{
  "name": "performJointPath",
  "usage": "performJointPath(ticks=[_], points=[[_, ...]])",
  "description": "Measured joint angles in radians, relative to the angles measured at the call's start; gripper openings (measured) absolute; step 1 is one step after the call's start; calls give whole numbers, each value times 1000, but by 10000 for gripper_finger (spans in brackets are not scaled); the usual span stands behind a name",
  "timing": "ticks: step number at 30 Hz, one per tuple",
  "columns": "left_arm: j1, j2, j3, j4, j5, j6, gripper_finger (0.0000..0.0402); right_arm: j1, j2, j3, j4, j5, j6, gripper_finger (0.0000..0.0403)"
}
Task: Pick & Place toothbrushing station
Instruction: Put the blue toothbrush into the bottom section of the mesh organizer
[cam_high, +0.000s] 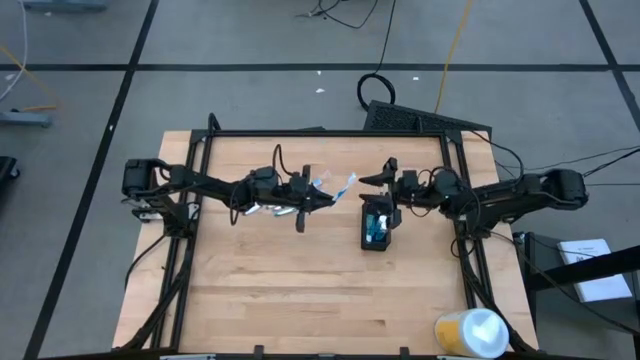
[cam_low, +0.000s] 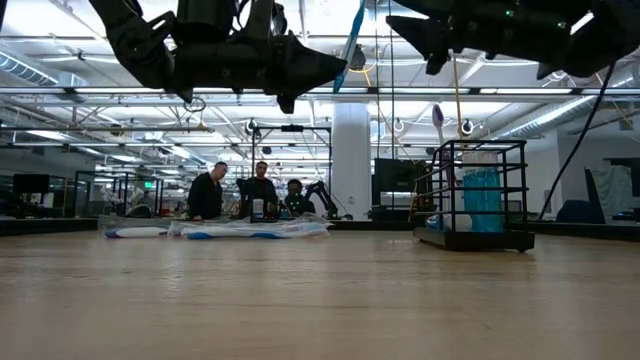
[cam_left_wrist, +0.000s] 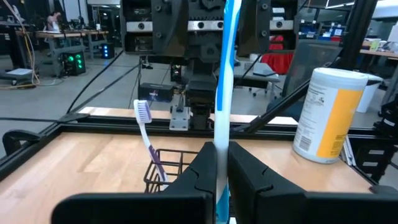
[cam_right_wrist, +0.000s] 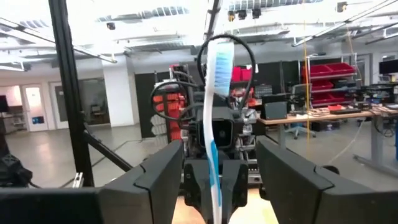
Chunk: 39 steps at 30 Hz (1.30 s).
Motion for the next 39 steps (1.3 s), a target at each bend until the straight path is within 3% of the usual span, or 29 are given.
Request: performJointPath(ticks=[14,29,39], points=[[0,0,0,-21,-1,4,15,0,161,143,-1,-75,0,196],[0,0,0,-35,-1,19,17,0,168,156,-21,-74,-8,195],[0,0,0,-36,-1,21,17,0,167,156,-20,-74,-38,121]])
